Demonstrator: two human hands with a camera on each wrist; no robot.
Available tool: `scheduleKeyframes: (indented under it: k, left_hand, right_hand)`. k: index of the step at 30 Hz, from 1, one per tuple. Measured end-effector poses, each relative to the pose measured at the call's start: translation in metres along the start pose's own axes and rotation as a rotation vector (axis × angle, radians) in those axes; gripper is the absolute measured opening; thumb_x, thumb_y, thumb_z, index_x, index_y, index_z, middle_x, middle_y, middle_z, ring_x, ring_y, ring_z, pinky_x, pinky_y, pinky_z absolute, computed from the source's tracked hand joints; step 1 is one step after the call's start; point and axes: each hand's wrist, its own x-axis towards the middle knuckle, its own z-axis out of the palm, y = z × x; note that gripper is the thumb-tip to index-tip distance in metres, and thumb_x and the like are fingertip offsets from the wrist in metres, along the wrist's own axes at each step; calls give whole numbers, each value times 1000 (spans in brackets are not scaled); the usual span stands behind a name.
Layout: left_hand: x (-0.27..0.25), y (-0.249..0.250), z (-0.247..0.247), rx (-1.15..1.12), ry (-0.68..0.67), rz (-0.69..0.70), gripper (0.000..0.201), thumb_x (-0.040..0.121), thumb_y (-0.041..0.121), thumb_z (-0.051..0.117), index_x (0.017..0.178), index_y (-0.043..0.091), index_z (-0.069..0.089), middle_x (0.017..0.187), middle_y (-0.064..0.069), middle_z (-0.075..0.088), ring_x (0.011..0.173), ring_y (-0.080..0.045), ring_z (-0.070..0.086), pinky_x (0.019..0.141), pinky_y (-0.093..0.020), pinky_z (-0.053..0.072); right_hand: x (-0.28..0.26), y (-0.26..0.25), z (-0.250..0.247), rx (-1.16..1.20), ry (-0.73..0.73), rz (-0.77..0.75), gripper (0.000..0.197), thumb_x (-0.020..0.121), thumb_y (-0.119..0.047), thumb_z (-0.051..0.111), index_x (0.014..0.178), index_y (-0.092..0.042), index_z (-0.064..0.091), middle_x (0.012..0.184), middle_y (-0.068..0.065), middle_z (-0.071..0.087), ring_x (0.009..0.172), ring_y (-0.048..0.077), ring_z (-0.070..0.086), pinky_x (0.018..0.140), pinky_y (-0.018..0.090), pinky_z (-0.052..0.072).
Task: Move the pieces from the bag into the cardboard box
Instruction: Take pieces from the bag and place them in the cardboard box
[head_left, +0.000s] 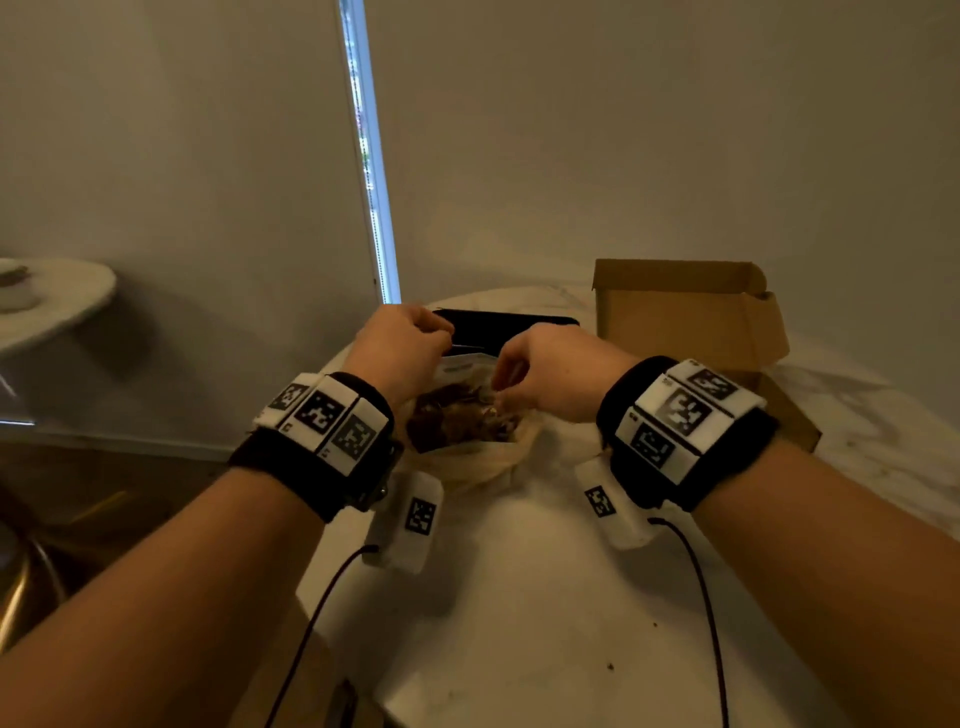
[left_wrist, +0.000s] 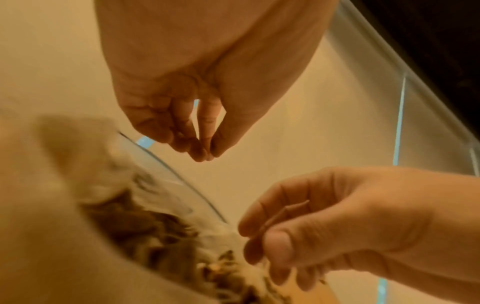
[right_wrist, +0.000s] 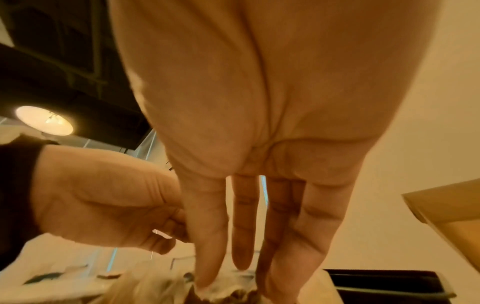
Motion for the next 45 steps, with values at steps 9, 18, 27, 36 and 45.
scheduleKeyframes:
  k: [9,18,27,36,45]
  left_hand:
    - [4,-45,-9,264,-113,-145,23,96,19,61,116,24,69,100,-4,66,94,-23,62,82,-31,51]
    - [7,-49,-5,343,-87,-104,30,100,11,52,125,18,65,80,4,53,84,-19,54,66,-25,39]
    - [11,-51,-4,317,-70,-126,28,100,13,54,125,18,65,85,5,55,89,-18,55,78,-30,43]
    - [13,-51,-4,292,-80,-145,28,98,11,56,124,18,64,83,7,53,80,-13,54,77,-30,45]
    - [8,-46,-2,186,-36,-127,28,99,34,58,122,18,63,88,6,60,85,-13,59,89,-37,54]
  right_hand:
    - [12,-12,31,-263,-94,0,43,86,-27,79,128,-24,67,122,4,66,108,24,63,76,29,50]
    - [16,-4,40,-298,-24,-43,19,94,-13,64,109,-18,74,111,7,69,103,26,64,81,32,51]
    - [13,12,17,166,103,-5,6,90,-17,73,87,-22,74,89,-2,70,79,13,64,64,21,47]
    - [6,13,-4,508,218,-26,7,91,-12,73,87,-18,72,86,4,73,71,11,69,64,20,57]
    - [-2,7,-27,733,404,-119,2,92,-7,71,92,-9,70,87,12,72,77,16,72,75,28,62]
